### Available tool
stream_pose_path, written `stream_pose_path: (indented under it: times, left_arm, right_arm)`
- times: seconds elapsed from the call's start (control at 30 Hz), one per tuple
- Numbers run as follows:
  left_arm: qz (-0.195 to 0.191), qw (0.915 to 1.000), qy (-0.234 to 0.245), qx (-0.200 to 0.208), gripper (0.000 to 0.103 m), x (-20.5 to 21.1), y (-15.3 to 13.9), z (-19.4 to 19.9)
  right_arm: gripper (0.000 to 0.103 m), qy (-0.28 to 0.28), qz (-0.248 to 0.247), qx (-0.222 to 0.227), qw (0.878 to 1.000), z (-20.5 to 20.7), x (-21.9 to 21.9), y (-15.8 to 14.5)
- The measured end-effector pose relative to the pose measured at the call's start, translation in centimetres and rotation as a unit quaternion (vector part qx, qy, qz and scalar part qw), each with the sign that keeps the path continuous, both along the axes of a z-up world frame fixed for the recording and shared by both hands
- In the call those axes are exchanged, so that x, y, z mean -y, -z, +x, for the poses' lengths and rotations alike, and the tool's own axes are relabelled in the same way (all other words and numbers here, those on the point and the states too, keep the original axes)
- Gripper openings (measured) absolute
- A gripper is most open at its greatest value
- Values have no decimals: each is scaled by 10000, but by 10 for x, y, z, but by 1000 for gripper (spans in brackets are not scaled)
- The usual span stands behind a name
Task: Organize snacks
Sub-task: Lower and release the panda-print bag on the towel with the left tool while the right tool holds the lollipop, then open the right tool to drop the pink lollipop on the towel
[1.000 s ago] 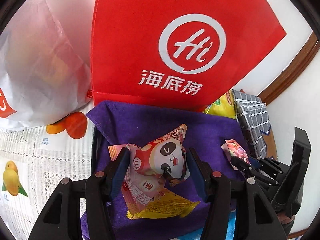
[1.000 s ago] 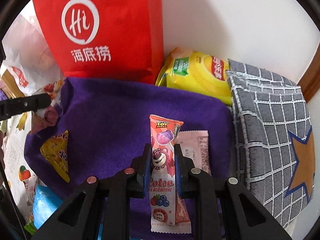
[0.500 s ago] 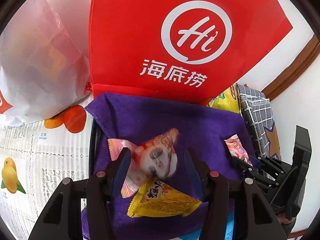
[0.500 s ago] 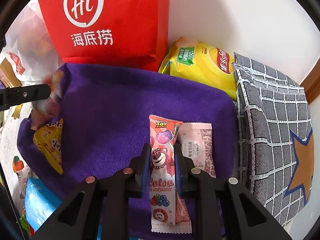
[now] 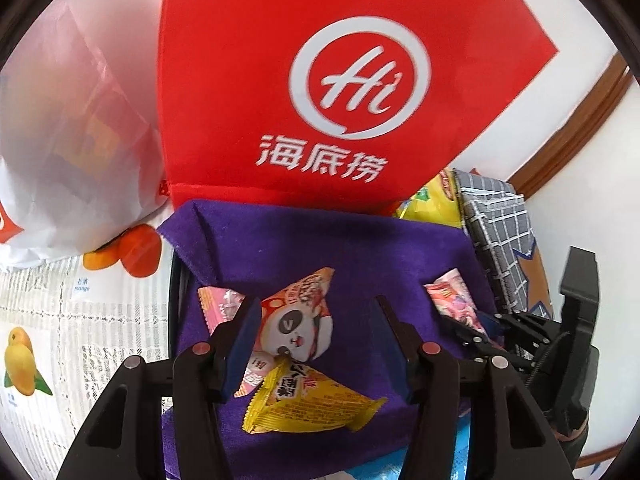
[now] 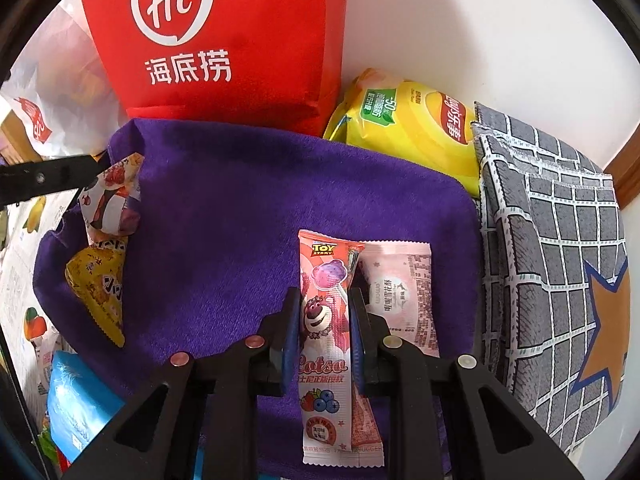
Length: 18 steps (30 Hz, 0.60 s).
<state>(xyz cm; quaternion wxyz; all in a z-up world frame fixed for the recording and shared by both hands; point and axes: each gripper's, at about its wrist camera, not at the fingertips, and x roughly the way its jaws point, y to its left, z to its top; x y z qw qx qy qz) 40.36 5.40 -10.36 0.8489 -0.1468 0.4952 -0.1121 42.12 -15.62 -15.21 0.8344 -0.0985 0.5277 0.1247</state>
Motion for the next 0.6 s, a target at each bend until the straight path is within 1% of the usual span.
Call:
stream_pose_path:
  times: [0.07, 0.3, 0.37, 0.43, 0.5, 0.6]
  left_arm:
    - [-7, 10000, 24, 58, 60, 1, -4, -1]
    - [55, 9999, 8, 140, 62, -1, -13, -4]
    - [43, 9999, -7, 159, 63, -4, -15, -5]
    - [32, 9998, -19, 177, 63, -6, -17, -6]
    - [28, 9998, -35, 192, 63, -7, -20, -7]
    - [11, 9997, -45, 239, 64, -9, -26, -10]
  right_arm:
    - [22, -17, 22, 7, 10000, 0, -1, 0]
    - [25, -66, 12, -2, 10000, -1, -3, 2]
    - [30, -35, 19, 0, 10000, -1, -3, 2]
    - [33, -18, 31, 40, 10000, -2, -3, -1]
    - [34, -6, 44, 127, 9999, -5, -2, -8]
    - [42, 48, 100, 417, 9991, -10, -2, -31]
